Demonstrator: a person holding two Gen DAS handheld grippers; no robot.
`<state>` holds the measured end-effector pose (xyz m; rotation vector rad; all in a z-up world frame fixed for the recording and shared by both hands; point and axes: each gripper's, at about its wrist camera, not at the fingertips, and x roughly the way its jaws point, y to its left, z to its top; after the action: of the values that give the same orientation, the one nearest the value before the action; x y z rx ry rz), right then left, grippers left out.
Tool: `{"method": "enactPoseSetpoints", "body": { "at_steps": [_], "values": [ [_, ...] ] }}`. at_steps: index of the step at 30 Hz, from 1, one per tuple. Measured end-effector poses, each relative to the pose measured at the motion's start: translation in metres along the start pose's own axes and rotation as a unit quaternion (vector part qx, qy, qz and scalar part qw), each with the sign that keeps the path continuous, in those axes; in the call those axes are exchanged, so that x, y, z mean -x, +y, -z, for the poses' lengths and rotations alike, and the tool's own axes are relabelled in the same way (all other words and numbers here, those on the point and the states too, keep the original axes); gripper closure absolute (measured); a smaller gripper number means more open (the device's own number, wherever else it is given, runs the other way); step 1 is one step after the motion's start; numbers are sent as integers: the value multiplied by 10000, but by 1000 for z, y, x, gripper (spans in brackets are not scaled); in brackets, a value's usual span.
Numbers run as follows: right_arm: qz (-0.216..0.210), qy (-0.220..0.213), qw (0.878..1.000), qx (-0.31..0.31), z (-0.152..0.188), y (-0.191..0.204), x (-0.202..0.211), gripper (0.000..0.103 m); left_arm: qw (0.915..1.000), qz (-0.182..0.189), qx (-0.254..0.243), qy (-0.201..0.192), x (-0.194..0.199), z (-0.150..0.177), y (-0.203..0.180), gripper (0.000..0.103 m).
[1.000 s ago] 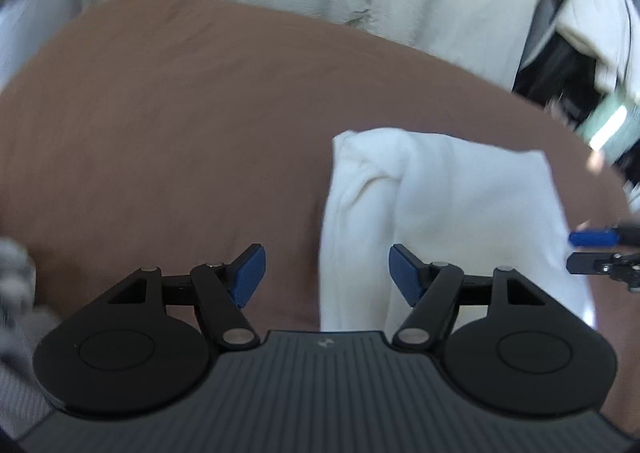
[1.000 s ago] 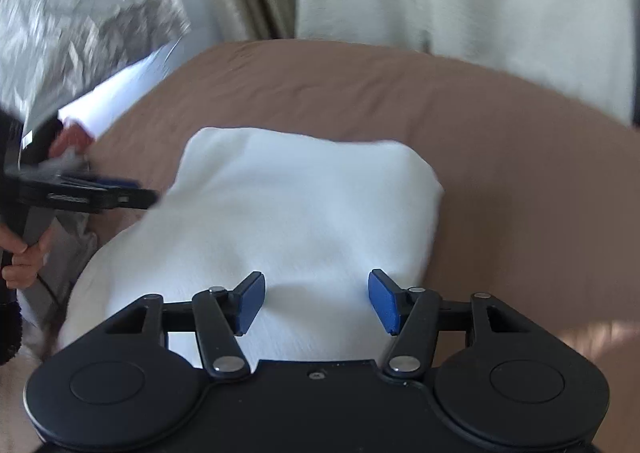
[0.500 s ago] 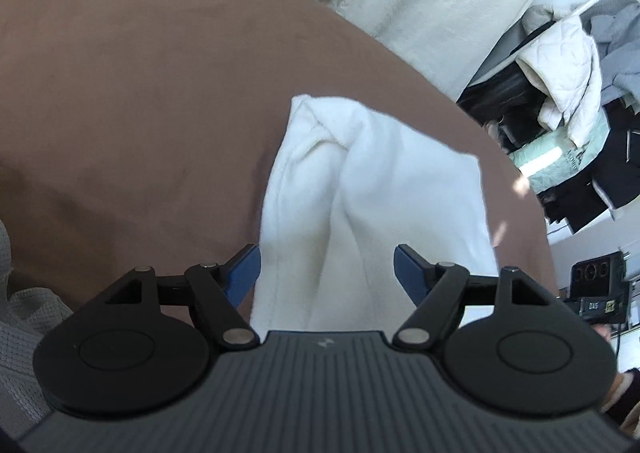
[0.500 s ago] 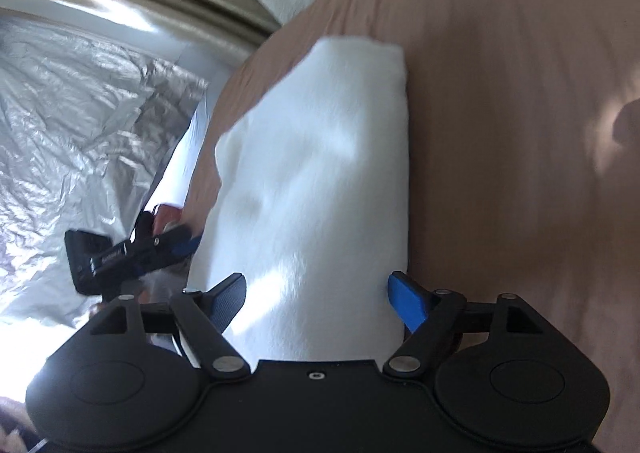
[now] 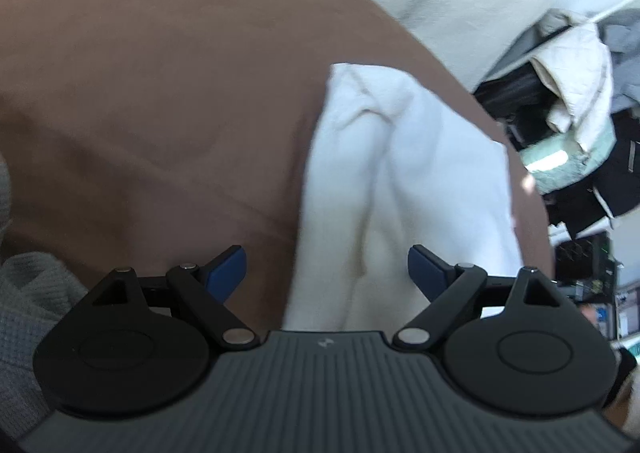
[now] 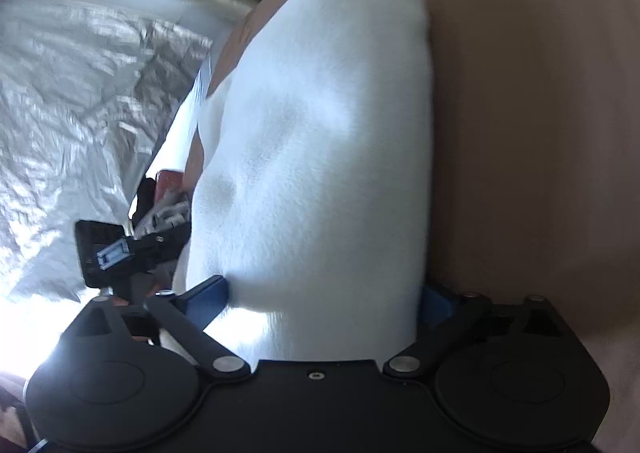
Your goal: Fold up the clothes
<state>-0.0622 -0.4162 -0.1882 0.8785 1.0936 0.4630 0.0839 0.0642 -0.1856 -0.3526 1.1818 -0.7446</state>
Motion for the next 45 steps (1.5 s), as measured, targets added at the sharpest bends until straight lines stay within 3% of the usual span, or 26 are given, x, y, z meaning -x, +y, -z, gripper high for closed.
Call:
{"method": "enactPoseSetpoints", "body": {
  "at_steps": [1, 3, 5, 9, 11, 12, 14, 17, 19, 20, 22, 26, 29, 31, 33, 35, 36, 38, 39, 41, 44, 45],
  "values": [
    [-29, 36, 10000, 5, -2, -2, -3, 1, 9999, -50, -103, 28, -2, 0, -3, 11],
    [-118, 60, 9999, -16, -4, -4, -8, 0, 9977, -503, -440, 125, -11, 1, -10, 1],
    [-149, 15, 9999, 42, -3, -4, -9, 0, 9974, -565, -415, 182, -17, 0, -9, 0],
    [-56, 37, 9997, 227, -4, 2, -11, 0, 9971, 56, 659, 385, -37, 0, 8, 0],
    [17, 54, 9995, 316, -5, 5, -9, 0, 9945, 505, 798, 444, -43, 1, 7, 1],
    [54, 63, 9993, 361, -6, 7, -9, 1, 9913, 885, 792, 560, -49, 3, 3, 8],
    [128, 80, 9989, 451, -7, 10, -7, 5, 9891, 1113, 684, 673, -62, 10, -10, 28],
    [216, -15, 9984, 527, -7, 12, -4, 15, 9988, 445, -85, 183, -55, 15, -46, 45],
    [201, -213, 9974, 655, -6, 17, 0, 32, 9972, 14, -720, -191, -44, 19, -72, 53],
    [228, -265, 9950, 938, -7, 28, 3, 36, 9949, -165, -940, -331, -39, 20, -82, 56],
    [281, -367, 9876, 1500, -9, 51, 7, 42, 9936, -269, -986, -479, -32, 20, -90, 58],
    [437, -664, 9697, 2311, -20, 97, 16, 46, 9934, -114, -660, -933, -2, -5, -88, 60],
    [450, -843, 9580, 2705, -46, 134, 21, 47, 9833, -412, -943, -1501, 33, -32, -107, 60],
    [567, -817, 9482, 3018, -70, 166, 19, 47, 9722, -913, -1089, -1862, 51, -52, -121, 60],
    [983, -477, 9371, 3316, -100, 212, 2, 47, 9587, -1318, -1145, -2244, 63, -72, -128, 60],
    [1134, -253, 9240, 3644, -124, 253, -8, 47, 9515, -1454, -948, -2540, 76, -91, -124, 60],
    [1251, -210, 9130, 3877, -136, 272, -16, 47, 9484, -1557, -899, -2613, 83, -101, -121, 60],
    [1326, -183, 9105, 3912, -161, 297, -35, 47, 9469, -1729, -771, -2601, 103, -127, -106, 60],
    [1348, -180, 9108, 3898, -172, 309, -45, 47, 9476, -1810, -665, -2547, 114, -145, -95, 60],
    [1226, -283, 9251, 3583, -189, 319, -70, 47, 9487, -1954, -436, -2446, 137, -182, -68, 60],
    [730, -518, 9549, 2832, -210, 316, -113, 47, 9478, -2307, -449, -2154, 145, -241, -32, 51],
    [602, -618, 9648, 2485, -218, 309, -130, 46, 9426, -2577, -379, -2088, 140, -254, -22, 48]
  ]
}}
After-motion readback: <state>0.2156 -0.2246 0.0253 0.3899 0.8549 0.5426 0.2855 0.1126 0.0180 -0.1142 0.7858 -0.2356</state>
